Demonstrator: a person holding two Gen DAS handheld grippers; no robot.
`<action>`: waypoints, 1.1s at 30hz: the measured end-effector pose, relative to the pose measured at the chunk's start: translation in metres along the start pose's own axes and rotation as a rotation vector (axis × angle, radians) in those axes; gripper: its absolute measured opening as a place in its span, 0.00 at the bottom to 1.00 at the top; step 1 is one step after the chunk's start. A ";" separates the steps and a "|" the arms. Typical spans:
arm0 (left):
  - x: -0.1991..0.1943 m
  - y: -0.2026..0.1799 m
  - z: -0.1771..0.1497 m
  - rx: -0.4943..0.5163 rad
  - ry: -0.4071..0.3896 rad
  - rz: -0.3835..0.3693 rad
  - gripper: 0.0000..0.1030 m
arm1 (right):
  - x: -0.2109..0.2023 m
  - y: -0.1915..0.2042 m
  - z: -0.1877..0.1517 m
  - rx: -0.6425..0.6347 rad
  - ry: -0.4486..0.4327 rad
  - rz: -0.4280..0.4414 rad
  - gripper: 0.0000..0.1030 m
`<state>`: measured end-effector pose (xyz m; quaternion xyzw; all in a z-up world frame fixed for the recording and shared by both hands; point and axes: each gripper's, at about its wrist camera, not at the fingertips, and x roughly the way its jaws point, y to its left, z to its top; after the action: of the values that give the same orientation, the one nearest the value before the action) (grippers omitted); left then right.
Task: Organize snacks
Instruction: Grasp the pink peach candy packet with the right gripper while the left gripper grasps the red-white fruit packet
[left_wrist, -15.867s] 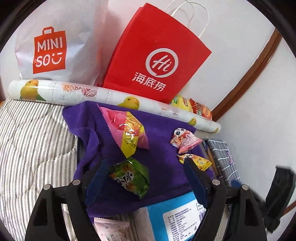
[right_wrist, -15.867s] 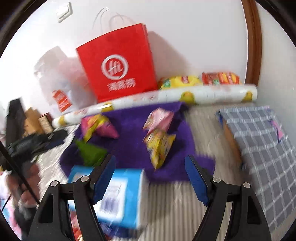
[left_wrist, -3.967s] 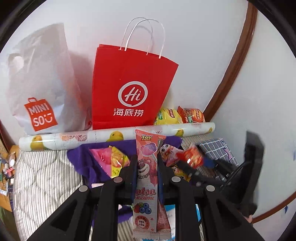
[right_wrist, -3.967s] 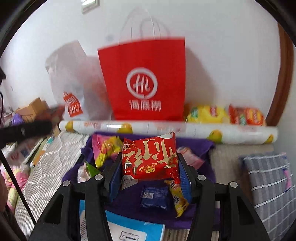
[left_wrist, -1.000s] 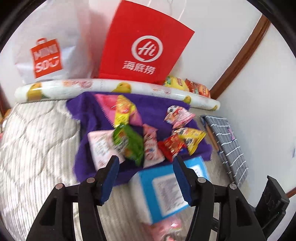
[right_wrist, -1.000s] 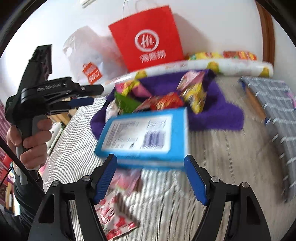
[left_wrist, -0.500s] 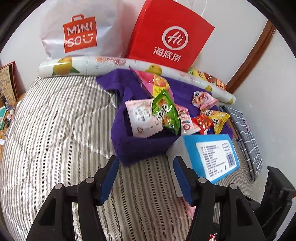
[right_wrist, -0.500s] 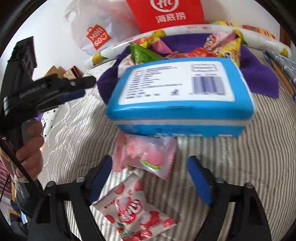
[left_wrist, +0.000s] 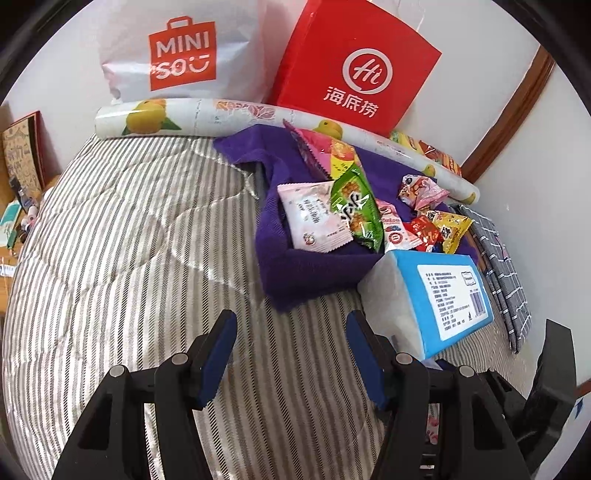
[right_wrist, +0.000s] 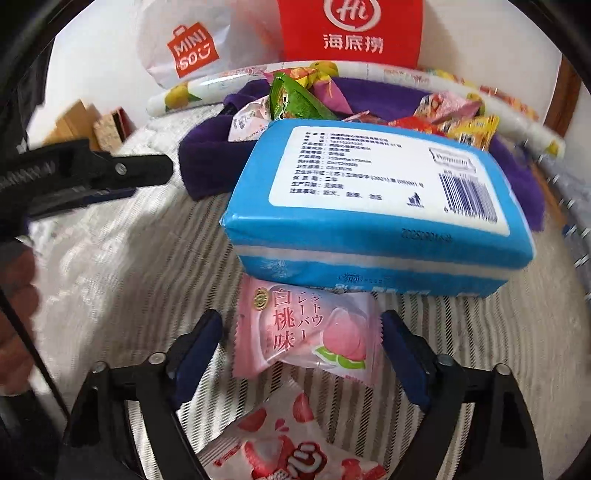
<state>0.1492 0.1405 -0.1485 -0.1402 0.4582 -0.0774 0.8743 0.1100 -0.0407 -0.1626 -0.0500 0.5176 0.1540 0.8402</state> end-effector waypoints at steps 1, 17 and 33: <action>0.000 0.001 -0.001 -0.001 0.000 0.003 0.57 | 0.000 0.001 -0.001 -0.001 -0.008 -0.011 0.81; -0.007 -0.029 -0.035 0.065 0.065 -0.008 0.58 | -0.038 -0.041 -0.013 0.085 -0.084 0.091 0.52; 0.007 -0.095 -0.092 0.218 0.196 -0.249 0.70 | -0.096 -0.163 -0.062 0.301 -0.218 -0.039 0.52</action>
<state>0.0766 0.0325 -0.1734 -0.0923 0.5090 -0.2475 0.8192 0.0679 -0.2296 -0.1186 0.0832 0.4394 0.0629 0.8922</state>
